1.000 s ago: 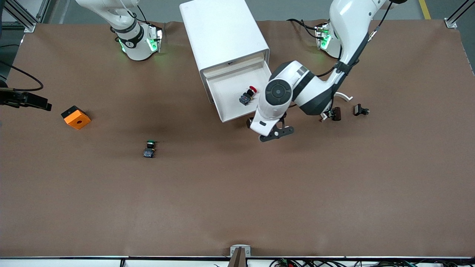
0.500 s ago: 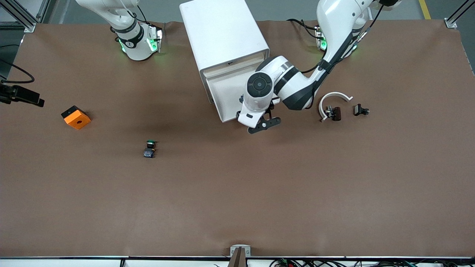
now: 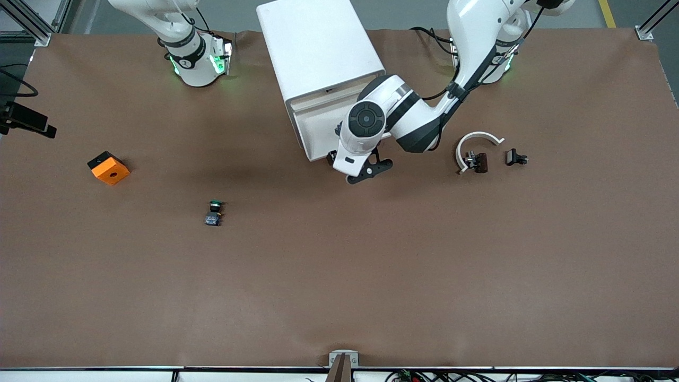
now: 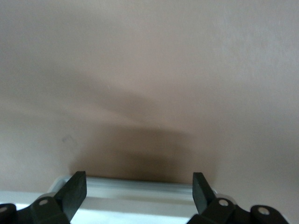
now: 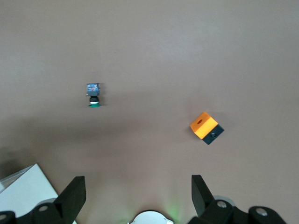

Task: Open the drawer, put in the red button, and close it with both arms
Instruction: 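Push the open drawer shut with the left gripper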

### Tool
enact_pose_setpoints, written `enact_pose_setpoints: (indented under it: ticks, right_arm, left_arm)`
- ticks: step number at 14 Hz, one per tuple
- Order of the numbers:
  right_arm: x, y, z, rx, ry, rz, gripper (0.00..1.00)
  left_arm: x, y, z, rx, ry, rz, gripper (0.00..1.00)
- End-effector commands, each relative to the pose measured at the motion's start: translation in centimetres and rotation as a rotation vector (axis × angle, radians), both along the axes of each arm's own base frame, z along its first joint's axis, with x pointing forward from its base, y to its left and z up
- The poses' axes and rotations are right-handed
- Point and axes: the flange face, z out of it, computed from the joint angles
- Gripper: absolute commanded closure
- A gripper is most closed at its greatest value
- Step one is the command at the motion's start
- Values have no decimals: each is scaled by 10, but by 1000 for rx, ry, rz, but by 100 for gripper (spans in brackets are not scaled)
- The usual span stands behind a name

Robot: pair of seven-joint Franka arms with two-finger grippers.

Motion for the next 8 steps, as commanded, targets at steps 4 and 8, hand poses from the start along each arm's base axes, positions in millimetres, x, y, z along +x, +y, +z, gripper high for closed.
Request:
enact_pose_setpoints:
  ticks: [4, 8]
  right_arm:
    - [-21, 4, 29, -10, -46, 8, 0]
    - [-47, 12, 28, 13, -98, 23, 0]
  left_arm:
    - [-25, -28, -1, -28, 88, 37, 0]
    - [-46, -44, -14, 1, 119, 59, 0]
